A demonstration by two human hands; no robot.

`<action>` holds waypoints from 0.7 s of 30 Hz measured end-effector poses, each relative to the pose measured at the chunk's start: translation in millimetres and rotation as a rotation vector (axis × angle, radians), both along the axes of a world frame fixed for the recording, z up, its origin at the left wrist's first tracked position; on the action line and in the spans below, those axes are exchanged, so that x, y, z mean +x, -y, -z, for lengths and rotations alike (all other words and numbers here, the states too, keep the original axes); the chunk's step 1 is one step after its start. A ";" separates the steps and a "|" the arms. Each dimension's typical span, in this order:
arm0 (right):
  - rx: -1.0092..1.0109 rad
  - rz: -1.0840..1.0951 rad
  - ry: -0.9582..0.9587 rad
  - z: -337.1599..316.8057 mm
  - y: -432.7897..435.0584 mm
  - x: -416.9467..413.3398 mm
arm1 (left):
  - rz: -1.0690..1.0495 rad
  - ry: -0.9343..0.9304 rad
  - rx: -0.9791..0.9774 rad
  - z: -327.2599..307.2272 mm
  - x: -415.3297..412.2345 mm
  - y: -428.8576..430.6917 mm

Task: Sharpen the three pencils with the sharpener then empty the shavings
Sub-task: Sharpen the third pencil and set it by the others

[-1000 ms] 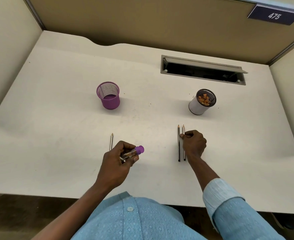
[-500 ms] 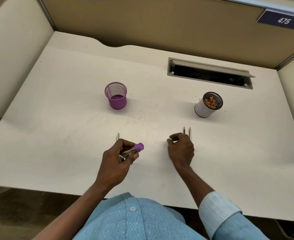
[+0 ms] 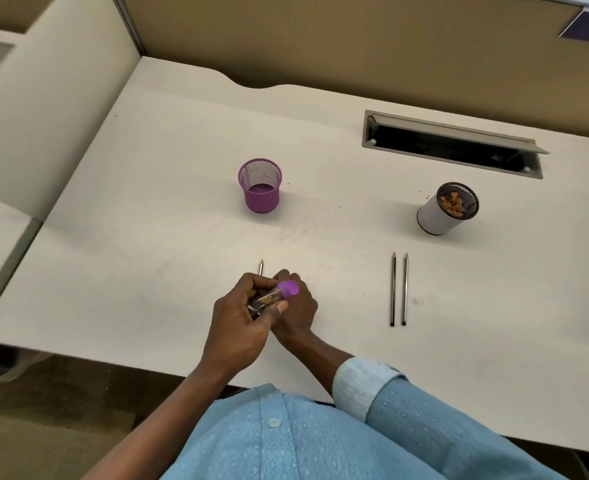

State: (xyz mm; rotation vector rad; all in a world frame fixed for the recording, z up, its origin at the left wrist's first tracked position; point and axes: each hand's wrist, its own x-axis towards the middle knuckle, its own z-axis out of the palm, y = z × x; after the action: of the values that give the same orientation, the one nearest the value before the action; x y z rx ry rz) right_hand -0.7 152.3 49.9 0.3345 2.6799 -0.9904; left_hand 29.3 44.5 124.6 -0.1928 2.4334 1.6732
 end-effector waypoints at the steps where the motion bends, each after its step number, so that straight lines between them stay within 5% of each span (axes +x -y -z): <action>1: -0.005 0.005 0.001 0.8 2.3 0.4 | 0.000 0.000 0.001 -0.1 -0.5 0.1; 10: 0.055 0.127 0.054 0.1 -30.7 7.8 | 0.033 -0.002 0.024 2.8 -8.8 -5.9; 17: -0.489 0.310 -0.055 -21.9 -108.2 28.5 | 0.074 0.025 0.047 7.8 -15.8 -9.5; 21: -0.486 0.197 -0.184 -51.4 -142.3 34.2 | 0.104 0.033 0.048 8.3 -19.5 -14.9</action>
State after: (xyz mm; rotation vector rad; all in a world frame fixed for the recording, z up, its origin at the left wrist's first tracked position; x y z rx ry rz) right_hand 33.5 294.7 101.3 0.4235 2.4762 -1.7582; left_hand 9.7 59.5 116.4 -0.0850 2.3340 1.6687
